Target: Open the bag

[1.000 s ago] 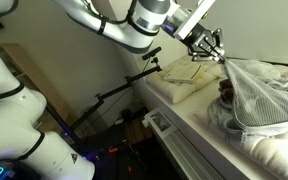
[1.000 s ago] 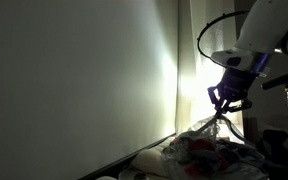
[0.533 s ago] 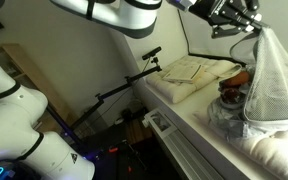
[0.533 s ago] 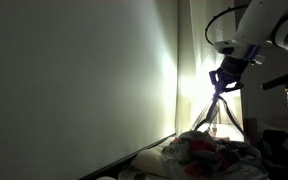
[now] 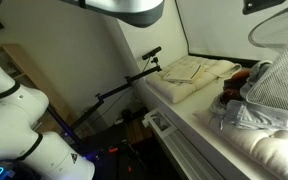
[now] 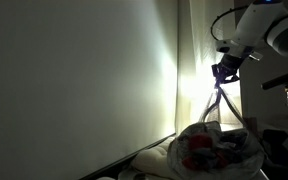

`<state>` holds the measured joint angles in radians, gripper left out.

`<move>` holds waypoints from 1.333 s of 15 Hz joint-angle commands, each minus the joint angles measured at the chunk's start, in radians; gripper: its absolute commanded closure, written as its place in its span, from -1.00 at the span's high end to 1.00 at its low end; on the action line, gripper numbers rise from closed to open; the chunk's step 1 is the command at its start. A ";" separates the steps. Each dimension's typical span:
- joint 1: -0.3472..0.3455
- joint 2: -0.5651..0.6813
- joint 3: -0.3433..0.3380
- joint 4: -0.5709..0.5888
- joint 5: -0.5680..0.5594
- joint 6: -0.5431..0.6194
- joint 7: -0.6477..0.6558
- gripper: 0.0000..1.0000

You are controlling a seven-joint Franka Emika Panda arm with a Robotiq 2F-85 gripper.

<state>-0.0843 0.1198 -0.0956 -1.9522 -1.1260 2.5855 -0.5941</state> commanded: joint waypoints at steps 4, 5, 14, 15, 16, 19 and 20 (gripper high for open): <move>-0.048 0.084 0.023 -0.010 0.176 0.153 -0.087 -0.99; -0.051 0.100 0.036 -0.034 0.226 0.198 -0.120 -0.99; -0.224 0.277 0.406 -0.152 0.757 0.275 -0.698 0.14; -0.244 0.296 0.440 -0.147 0.785 0.230 -0.752 0.31; -0.255 0.313 0.462 -0.135 0.800 0.175 -0.797 0.45; -0.118 0.327 0.334 -0.110 0.825 0.051 -0.860 0.88; -0.095 0.333 0.312 -0.102 0.820 0.023 -0.872 0.98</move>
<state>-0.2613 0.4439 0.2910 -2.0923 -0.3100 2.7053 -1.4225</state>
